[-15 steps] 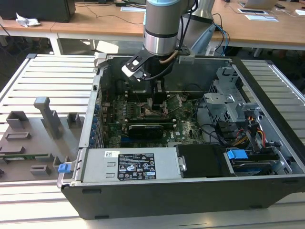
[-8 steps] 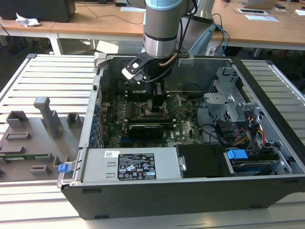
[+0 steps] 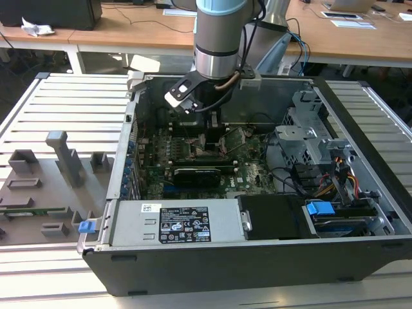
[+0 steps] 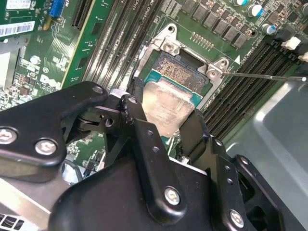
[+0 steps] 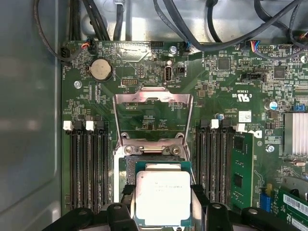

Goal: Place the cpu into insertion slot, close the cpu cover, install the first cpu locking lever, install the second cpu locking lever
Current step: 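Place the cpu into insertion slot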

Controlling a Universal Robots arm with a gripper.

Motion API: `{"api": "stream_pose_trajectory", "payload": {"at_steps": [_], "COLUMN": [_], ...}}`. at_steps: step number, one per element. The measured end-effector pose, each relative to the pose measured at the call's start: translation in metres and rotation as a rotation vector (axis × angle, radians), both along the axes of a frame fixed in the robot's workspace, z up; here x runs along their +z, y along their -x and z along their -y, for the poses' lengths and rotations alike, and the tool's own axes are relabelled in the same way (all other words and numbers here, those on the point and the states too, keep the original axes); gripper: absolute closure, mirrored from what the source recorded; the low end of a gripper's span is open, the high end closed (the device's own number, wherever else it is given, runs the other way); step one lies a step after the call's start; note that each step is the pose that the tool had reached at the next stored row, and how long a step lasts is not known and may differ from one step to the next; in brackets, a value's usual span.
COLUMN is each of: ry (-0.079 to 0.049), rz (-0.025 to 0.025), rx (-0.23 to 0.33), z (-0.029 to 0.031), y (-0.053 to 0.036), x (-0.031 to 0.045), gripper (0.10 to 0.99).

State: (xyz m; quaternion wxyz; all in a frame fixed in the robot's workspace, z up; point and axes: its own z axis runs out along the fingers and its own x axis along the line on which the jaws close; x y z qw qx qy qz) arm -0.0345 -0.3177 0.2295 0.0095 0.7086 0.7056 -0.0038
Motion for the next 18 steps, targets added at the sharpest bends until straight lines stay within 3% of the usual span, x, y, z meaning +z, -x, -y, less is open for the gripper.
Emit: {"api": "stream_pose_trajectory", "payload": {"at_steps": [18], "ry": [-0.001], "rz": [-0.0001], "rx": [0.001], "z": [-0.0053], "y": [0.0044], "x": [-0.0203], "gripper": [0.545]}}
